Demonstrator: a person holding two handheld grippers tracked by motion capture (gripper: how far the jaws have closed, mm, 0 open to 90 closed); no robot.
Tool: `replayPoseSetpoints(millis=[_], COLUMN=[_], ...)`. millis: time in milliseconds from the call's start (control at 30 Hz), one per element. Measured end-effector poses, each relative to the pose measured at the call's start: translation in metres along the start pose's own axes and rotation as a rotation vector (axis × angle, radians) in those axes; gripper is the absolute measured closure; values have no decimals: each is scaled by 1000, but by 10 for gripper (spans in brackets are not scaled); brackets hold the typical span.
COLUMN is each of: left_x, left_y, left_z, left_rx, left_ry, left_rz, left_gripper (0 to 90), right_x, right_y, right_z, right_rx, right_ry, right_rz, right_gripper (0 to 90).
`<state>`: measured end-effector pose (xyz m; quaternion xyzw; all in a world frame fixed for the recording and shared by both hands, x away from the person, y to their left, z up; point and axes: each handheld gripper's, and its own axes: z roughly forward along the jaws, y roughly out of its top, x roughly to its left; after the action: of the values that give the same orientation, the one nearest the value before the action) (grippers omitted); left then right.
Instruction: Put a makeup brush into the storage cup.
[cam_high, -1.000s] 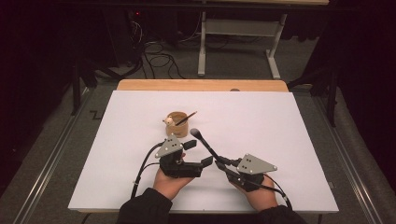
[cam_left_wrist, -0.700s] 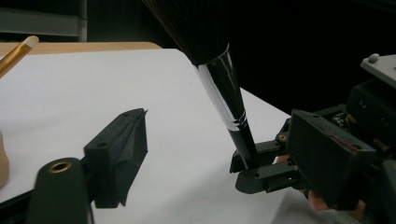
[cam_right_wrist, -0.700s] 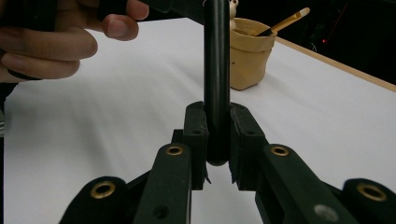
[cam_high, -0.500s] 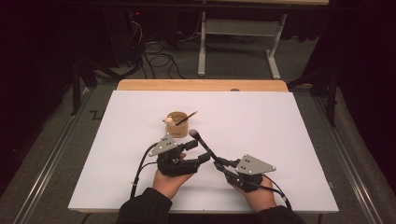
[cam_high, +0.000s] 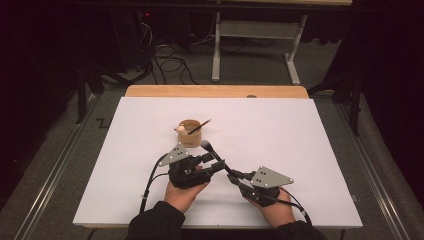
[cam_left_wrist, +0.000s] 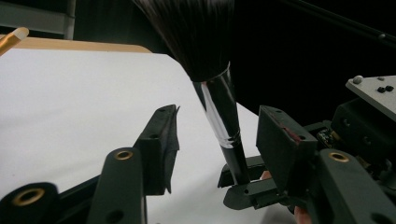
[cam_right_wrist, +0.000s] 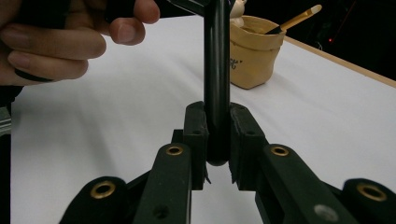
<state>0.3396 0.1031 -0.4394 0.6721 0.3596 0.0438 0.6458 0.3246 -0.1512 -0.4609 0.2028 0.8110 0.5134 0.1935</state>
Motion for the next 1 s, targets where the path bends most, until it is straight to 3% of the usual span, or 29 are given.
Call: replayPoseSetpoints(millis=[267, 733, 1000], left_x=[1, 4, 4], left_y=[0, -1, -1], left_z=[0, 0, -1], left_rx=[4, 5, -3], left_ry=[-4, -47, -57], left_rz=[-1, -48, -52], left_gripper=[584, 651, 715], right_x=[1, 1, 1], right_y=[-1, -1, -1], right_z=[1, 2, 2], right_rx=[7, 6, 4], right_ry=[7, 11, 8], right_rz=[1, -17, -20], right_gripper=[803, 802, 802])
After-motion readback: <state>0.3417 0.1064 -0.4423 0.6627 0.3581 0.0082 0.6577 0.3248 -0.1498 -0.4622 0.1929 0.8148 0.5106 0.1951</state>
